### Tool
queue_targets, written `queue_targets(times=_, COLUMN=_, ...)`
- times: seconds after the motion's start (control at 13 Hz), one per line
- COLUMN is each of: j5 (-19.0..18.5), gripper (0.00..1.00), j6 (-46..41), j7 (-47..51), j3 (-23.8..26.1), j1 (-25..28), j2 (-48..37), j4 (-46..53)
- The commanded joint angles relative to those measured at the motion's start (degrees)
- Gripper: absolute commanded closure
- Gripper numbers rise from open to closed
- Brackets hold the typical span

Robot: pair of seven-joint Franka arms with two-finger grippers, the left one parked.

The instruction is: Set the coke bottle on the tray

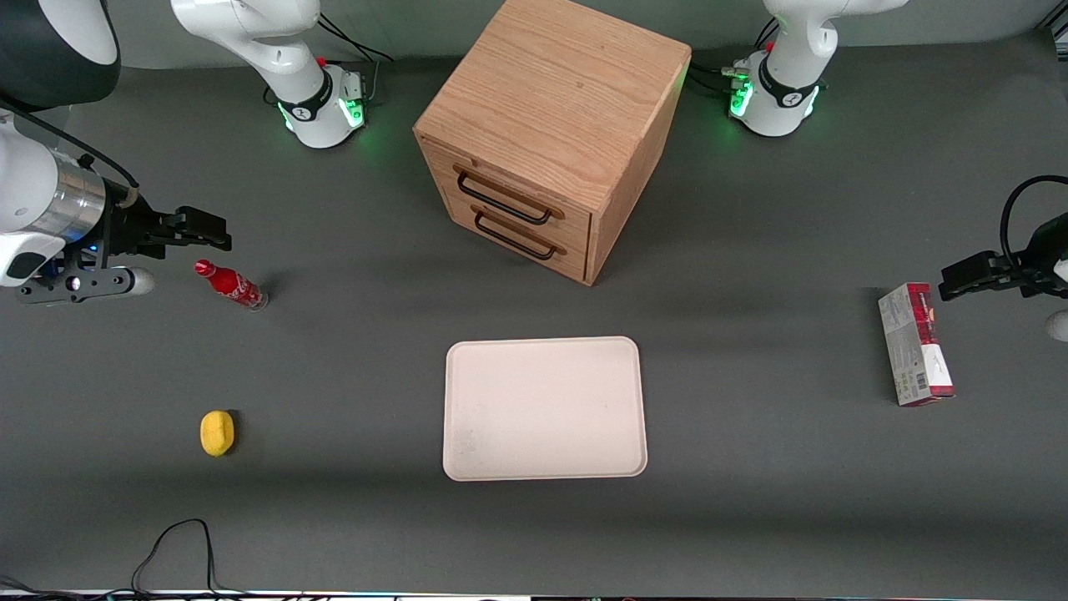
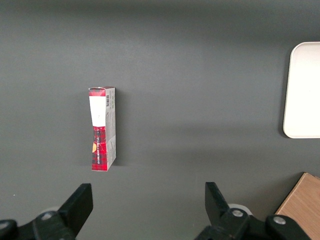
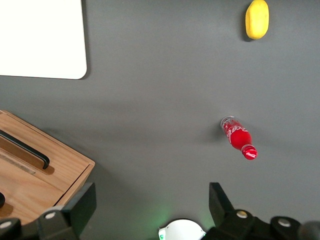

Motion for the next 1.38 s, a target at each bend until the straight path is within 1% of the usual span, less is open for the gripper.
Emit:
queue_targets(times=0.0, j5=-0.8, gripper=0.00, j6=-1.5, j7=0.7, j3=-1.0, j1=0.5, j2=0.6, j4=1.5)
queue_targets(times=0.31, j5=-0.9, gripper=0.00, j6=-2.6, j7=0.6, j3=-1.4, j1=0.5, j2=0.4, j4=1.4)
queue_targets(times=0.38, j5=-1.4, gripper=0.00, j6=-2.8, j7=0.4, j3=-1.7, j1=0.5, j2=0.2, j4=1.3)
queue_targets(times=0.54, j5=-2.5, gripper=0.00, j6=-4.5, j7=-3.4, j3=-4.5, j1=0.6, j2=-1.1, j4=0.8)
queue_targets(times=0.69, j5=-3.8, gripper=0.00, j6=-5.4, j7=-12.5, j3=-11.0, j1=0.7, j2=-3.4, j4=-0.5)
queue_targets(times=0.77, j5=-3.9, gripper=0.00, j6=-5.4, j7=-16.0, j3=-13.5, j1=0.7, j2=-4.2, j4=-0.8)
queue_targets(times=0.85, j5=-4.5, gripper=0.00, j6=-5.5, j7=-17.1, j3=-14.6, j1=0.8, j2=-5.0, j4=-1.1)
queue_targets(times=0.92, j5=-6.0, gripper=0.00, j6=-5.4, j7=-17.9, j3=-14.7, j1=0.9, j2=-6.2, j4=-2.0)
queue_targets(times=1.0, j5=-6.5, gripper=0.00, j6=-5.4, j7=-18.0, j3=-14.7, j1=1.2, j2=-7.1, j4=-3.0)
queue_targets(times=1.15, j5=-6.5, gripper=0.00, j6=-5.4, j7=-18.0, j3=-14.7, j1=1.2, j2=-8.2, j4=-4.4)
queue_targets(times=1.31, j5=-6.5, gripper=0.00, j6=-3.4, j7=-18.1, j3=-14.8, j1=1.2, j2=-10.3, j4=-8.5)
